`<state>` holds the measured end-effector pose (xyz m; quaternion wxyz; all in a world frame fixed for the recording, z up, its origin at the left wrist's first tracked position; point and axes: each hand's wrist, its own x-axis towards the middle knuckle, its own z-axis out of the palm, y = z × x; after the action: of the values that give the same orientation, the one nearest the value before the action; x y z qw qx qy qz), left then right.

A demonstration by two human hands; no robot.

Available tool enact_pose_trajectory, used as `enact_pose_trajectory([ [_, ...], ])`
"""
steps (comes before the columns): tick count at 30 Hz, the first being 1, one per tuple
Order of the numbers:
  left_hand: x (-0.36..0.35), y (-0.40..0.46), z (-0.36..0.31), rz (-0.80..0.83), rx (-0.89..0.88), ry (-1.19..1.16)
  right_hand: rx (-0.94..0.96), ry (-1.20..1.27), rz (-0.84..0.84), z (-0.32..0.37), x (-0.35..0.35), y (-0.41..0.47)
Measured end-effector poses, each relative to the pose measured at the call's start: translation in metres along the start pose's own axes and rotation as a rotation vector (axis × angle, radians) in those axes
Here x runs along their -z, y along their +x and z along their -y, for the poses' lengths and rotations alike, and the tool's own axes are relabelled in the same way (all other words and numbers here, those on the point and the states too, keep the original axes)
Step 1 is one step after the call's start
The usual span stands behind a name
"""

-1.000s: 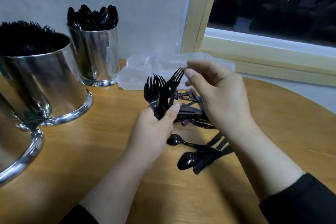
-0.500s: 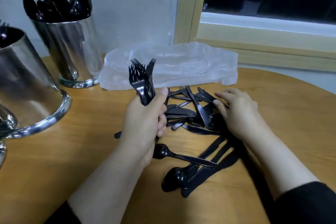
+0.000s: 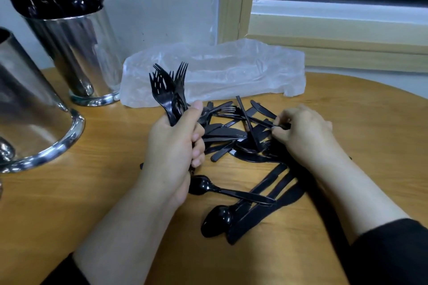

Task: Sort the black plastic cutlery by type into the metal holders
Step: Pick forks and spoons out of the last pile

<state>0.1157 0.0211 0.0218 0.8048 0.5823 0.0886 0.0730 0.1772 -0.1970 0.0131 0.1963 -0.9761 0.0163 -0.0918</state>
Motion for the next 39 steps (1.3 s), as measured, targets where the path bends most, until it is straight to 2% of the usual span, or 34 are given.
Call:
enact_pose_trajectory([
  [5, 0.000, 0.000, -0.003, -0.024, -0.002, -0.020, 0.011, 0.204, -0.085, 0.009, 0.019, -0.010],
  [11, 0.002, 0.000, -0.007, -0.097, -0.006, -0.082, 0.009, 0.402, -0.317, 0.017, 0.032, -0.021],
  [20, 0.004, 0.002, -0.009, -0.143, -0.010, -0.116, 0.136, 0.687, -0.512, 0.022, 0.032, -0.029],
  [23, 0.002, 0.001, -0.008, -0.121, -0.018, -0.108, 0.206, 0.846, -0.469, 0.028, 0.029, -0.035],
  [26, -0.004, -0.005, -0.004, -0.048, 0.021, -0.098, 0.242, 1.027, -0.288, 0.044, 0.017, -0.044],
  [28, -0.009, -0.009, -0.001, 0.003, 0.063, -0.143, 0.280, 1.008, -0.146, 0.053, 0.006, -0.050],
  [30, -0.012, -0.011, 0.001, 0.027, 0.108, -0.209, 0.393, 0.860, -0.048, 0.059, -0.002, -0.054],
  [33, -0.009, -0.006, 0.000, -0.064, 0.127, -0.282, 0.597, 0.596, 0.003, 0.059, -0.003, -0.053],
  [36, 0.013, 0.006, -0.012, -0.220, 0.012, -0.225, 0.488, 0.524, -0.006, 0.057, -0.001, -0.042],
  [39, 0.040, 0.012, -0.025, -0.262, -0.102, -0.112, 0.446, 0.333, 0.008, 0.067, -0.002, -0.021],
])
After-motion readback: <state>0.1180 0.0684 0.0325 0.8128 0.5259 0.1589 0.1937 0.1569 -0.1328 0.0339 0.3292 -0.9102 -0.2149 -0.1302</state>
